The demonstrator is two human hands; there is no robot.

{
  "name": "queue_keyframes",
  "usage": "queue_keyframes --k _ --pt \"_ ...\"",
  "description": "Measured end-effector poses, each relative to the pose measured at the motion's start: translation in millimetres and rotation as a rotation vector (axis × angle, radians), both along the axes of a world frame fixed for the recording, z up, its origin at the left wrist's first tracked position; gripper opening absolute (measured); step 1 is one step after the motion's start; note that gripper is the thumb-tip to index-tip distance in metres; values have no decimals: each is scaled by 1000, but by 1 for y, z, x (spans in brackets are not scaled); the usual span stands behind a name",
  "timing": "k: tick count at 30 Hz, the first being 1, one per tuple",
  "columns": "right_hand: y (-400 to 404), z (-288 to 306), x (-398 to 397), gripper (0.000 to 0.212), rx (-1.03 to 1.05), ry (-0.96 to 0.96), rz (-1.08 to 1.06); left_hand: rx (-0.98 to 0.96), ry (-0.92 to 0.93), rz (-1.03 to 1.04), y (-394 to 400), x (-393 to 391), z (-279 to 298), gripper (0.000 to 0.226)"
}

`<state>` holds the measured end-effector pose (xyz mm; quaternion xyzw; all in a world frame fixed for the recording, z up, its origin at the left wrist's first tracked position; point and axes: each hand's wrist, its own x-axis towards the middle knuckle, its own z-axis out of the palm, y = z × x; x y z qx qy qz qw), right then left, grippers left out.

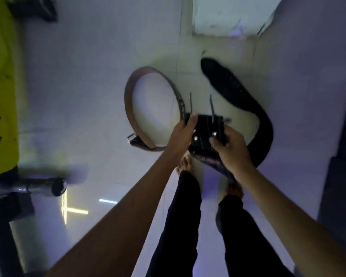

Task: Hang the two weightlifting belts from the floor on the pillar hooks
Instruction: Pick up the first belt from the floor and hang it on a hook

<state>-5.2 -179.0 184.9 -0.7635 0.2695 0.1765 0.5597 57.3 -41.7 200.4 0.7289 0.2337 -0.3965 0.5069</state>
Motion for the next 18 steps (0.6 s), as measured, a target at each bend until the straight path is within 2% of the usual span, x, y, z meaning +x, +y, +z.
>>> queue_keyframes --k 2,5,8,11,18 --pt "-22 69 -8 19 41 -23 87 -184 111 121 -8 5 63 39" --pt "-55 196 -19 27 94 -52 160 -285 -27 127 -18 -1 183 7" --pt "-78 285 -22 30 125 -112 209 -334 -207 108 -26 -4 272 33" --pt "-94 385 -23 29 123 -195 153 -369 -393 67 -36 -8 379 56" --pt "-89 568 -7 30 151 -493 -30 -503 -821 -26 -51 11 584 54"
